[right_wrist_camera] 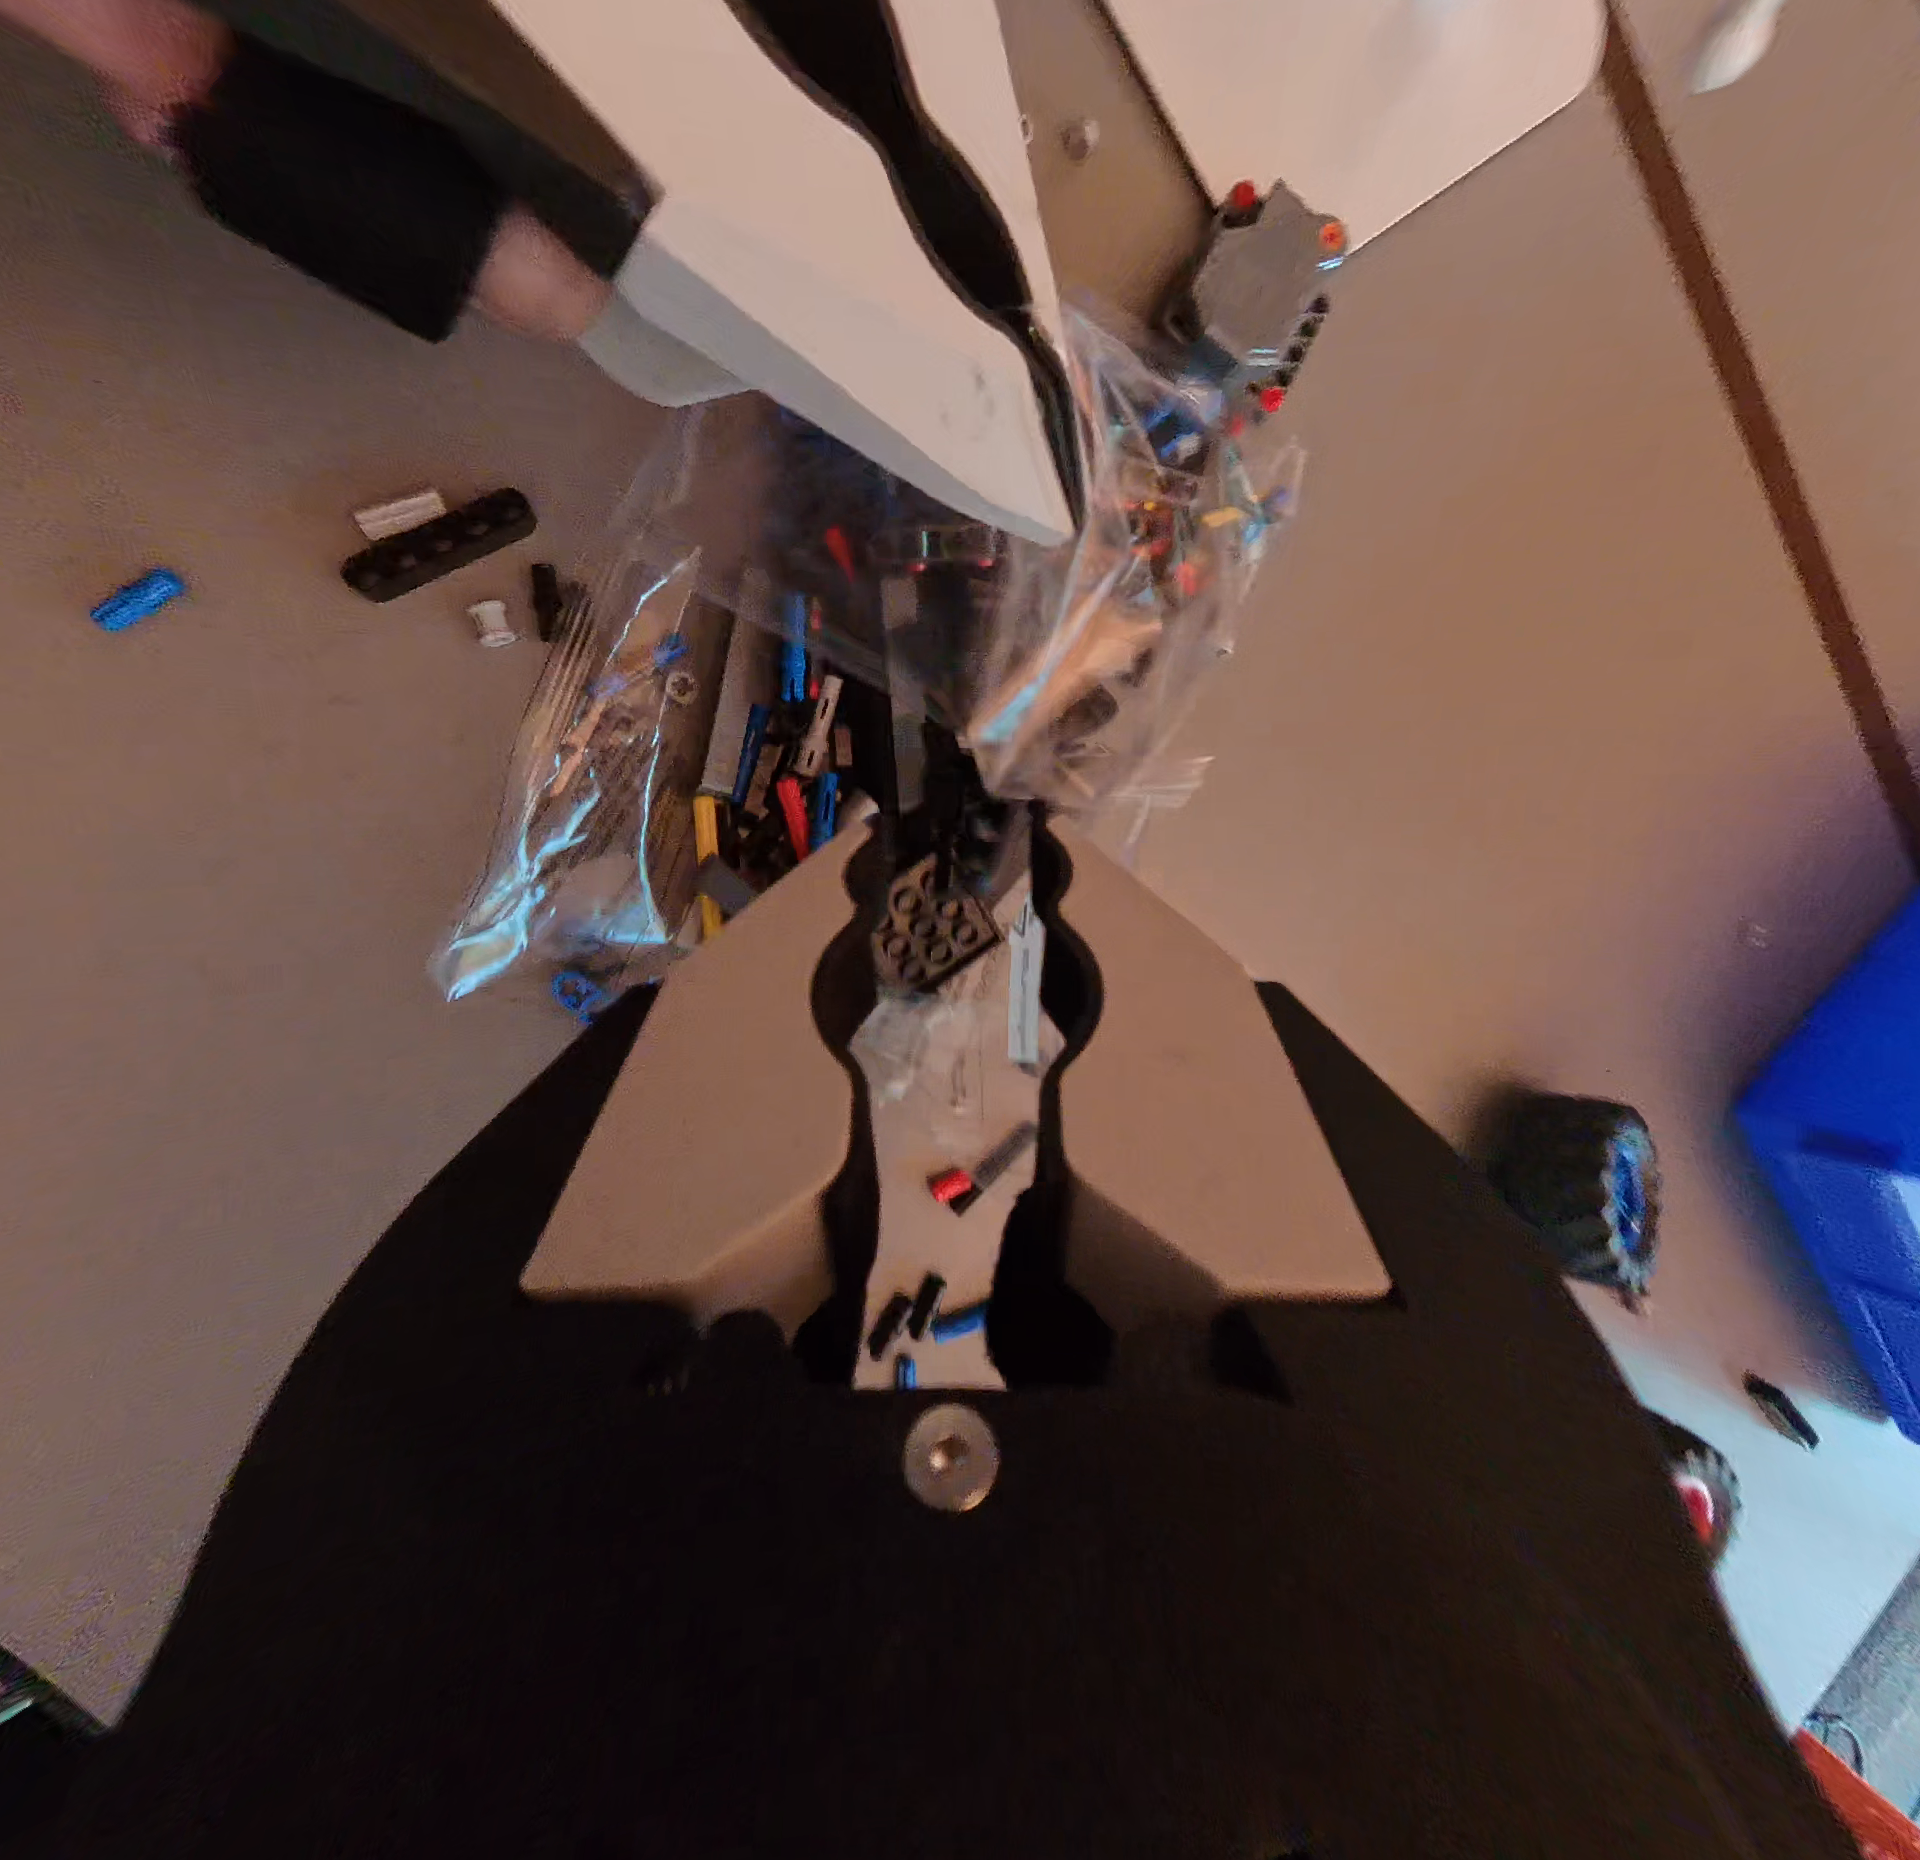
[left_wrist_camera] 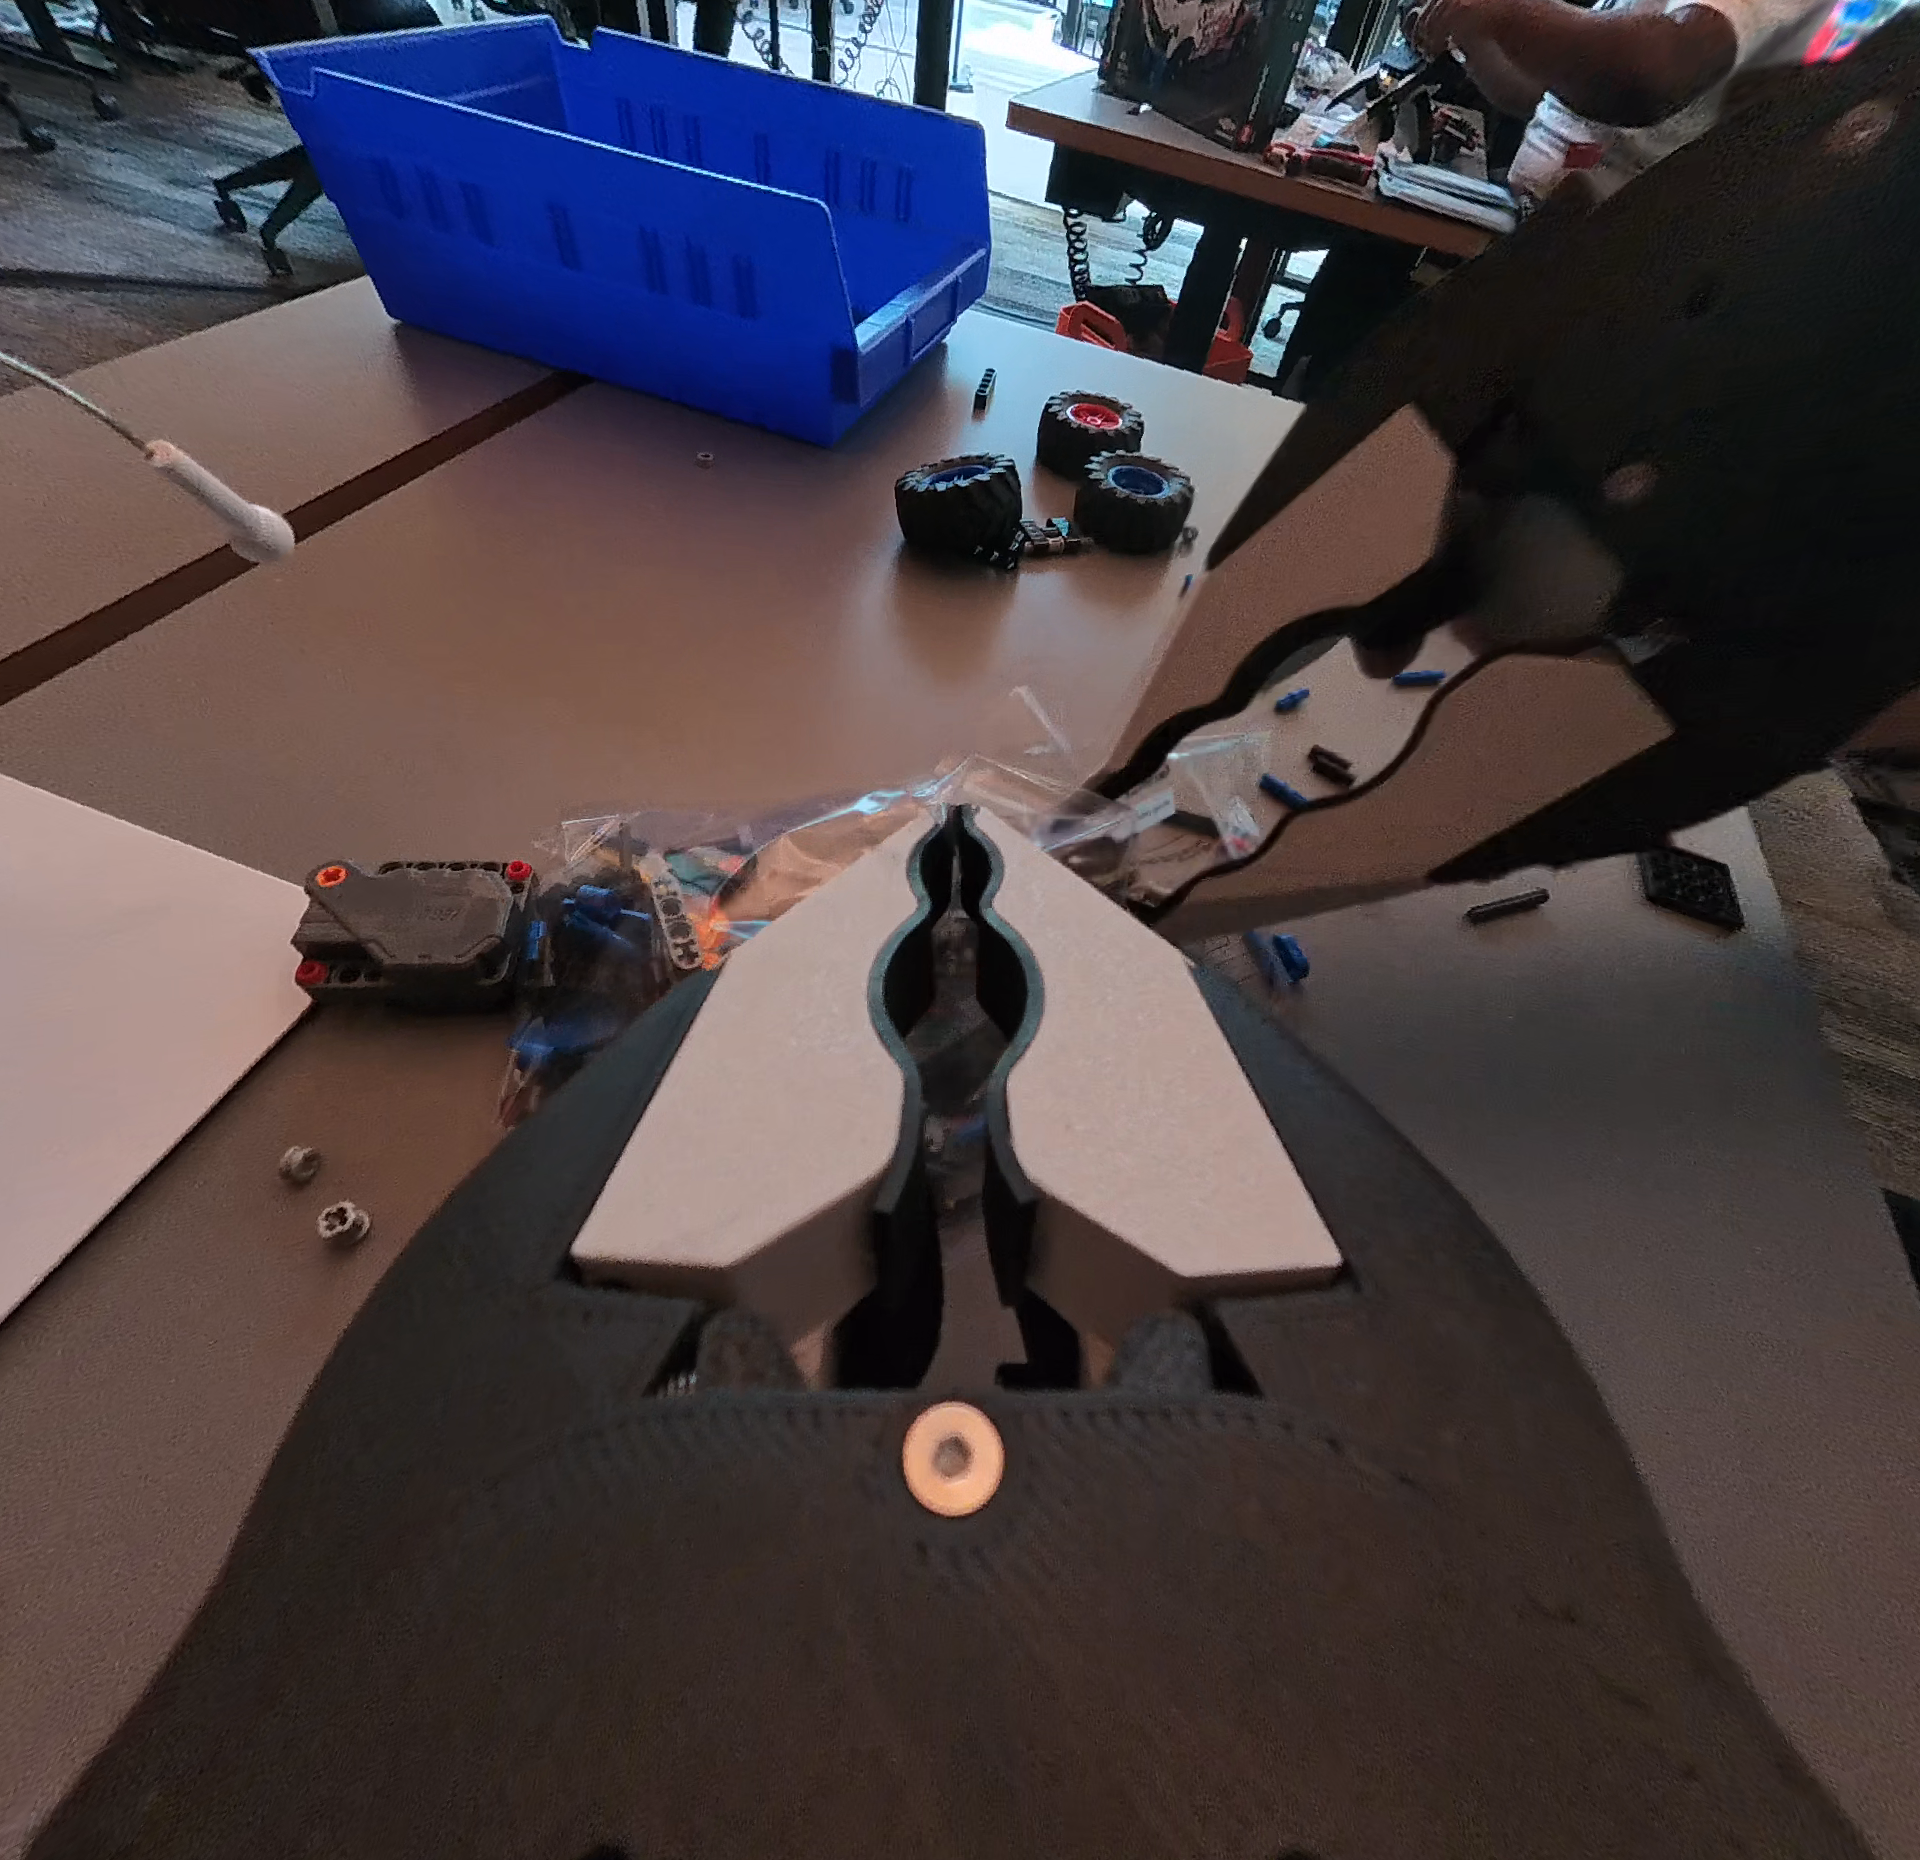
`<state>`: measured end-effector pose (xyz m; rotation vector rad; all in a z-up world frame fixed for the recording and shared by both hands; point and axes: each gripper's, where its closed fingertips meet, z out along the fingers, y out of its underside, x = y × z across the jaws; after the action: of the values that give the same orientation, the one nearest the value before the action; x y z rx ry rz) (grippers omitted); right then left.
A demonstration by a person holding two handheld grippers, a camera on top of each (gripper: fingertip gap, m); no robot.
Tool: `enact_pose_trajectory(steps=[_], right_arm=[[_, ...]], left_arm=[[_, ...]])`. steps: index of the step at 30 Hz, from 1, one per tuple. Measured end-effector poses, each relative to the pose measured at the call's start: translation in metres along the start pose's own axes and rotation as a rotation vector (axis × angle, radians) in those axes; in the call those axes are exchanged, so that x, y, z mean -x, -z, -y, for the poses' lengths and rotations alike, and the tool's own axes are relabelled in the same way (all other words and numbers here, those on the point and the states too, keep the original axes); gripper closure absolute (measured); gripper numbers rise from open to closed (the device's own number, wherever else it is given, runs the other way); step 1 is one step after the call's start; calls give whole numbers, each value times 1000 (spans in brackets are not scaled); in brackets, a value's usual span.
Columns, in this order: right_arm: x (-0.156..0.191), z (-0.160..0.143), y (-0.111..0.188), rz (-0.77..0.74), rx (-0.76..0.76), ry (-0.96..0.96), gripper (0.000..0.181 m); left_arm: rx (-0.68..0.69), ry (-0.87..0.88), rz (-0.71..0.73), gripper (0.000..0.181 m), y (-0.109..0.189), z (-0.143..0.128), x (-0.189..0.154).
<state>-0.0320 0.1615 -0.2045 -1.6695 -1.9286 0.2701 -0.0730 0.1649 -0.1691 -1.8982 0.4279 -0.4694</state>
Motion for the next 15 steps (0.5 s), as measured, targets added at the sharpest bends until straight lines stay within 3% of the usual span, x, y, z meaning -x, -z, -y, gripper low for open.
enact_pose_trajectory(steps=[2,5,8,10,15], right_arm=[[1,4,-5,21,5,-2,155],[11,20,21,41,-117,5,161],[62,42,40,223,-234,53,161],[91,47,29,315,-208,37,158],[114,42,-31,326,-72,-75,145]], left_arm=[[-10,3,8,181,2,1,2],[-37,15,5,181,6,7,3],[-29,10,4,181,4,6,3],[-18,10,0,181,1,3,1],[-10,14,0,181,-1,-1,1]])
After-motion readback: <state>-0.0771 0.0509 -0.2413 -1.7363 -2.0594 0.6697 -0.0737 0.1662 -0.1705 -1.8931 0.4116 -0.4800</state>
